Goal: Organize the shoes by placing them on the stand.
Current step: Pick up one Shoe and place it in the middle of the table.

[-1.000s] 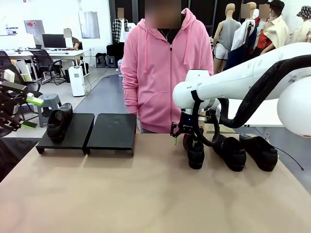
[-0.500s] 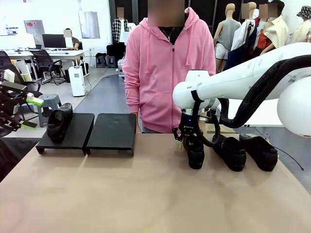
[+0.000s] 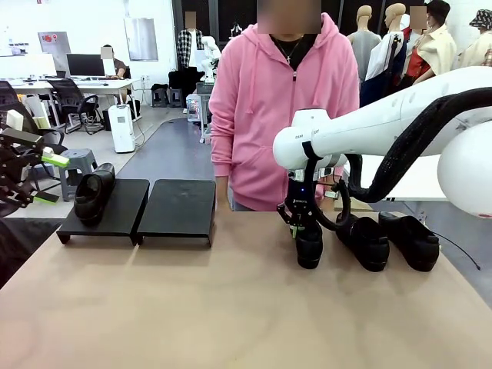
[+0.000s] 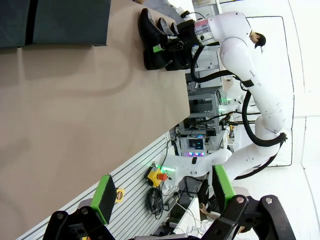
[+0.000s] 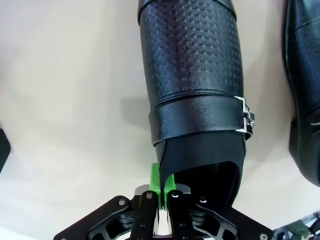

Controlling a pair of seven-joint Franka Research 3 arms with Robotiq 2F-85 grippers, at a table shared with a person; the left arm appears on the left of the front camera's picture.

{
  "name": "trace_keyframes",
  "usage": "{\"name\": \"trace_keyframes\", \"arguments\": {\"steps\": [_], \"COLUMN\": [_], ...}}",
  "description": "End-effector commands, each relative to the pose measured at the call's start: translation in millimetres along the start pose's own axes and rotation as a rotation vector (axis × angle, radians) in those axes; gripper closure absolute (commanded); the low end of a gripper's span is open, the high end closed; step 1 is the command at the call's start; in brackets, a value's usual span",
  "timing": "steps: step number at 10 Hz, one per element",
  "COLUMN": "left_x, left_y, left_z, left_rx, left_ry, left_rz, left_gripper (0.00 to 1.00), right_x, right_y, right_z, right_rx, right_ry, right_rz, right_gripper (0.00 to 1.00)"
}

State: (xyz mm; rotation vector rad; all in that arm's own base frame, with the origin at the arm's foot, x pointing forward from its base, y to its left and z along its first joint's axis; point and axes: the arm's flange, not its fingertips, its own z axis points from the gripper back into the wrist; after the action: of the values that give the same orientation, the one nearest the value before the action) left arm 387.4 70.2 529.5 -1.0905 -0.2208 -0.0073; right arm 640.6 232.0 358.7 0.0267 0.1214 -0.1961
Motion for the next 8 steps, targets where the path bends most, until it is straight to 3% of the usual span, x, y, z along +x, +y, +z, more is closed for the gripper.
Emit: {"name": "trace_keyframes", "arguments": {"steps": [1,3,5,7,8], "left_x": [-1.2,-1.2,-1.2,-1.2,-1.2], "left_y": [0.1,0.1,0.1,0.1,0.1], "left_z": [2.5,2.5,2.5,2.5,2.5], "left_rx": [-0.001,-0.001,-0.001,-0.001,-0.001], "left_ry": [0.011,0.011,0.011,0.011,0.011], "left_rz": [-0.012,-0.012,-0.012,-0.012,-0.012], "left_gripper": [0.0,0.0,0.0,0.0,0.0], "right_x": [-7.8,-63.4,-168.6,-210.1,-206.2], "right_y": [-20.7,-50.1,-73.6,-89.3,-91.6], "right_z": [31.8,73.4,78.6,62.9,61.3], "right_rx": [-0.008,0.021,-0.005,-0.01,0.036], "right_ry": [-0.017,-0.023,-0.067,-0.072,-0.087], "right_rz": [0.025,0.122,0.267,0.29,0.248], "right_gripper": [1.0,1.0,1.0,1.0,1.0]}}
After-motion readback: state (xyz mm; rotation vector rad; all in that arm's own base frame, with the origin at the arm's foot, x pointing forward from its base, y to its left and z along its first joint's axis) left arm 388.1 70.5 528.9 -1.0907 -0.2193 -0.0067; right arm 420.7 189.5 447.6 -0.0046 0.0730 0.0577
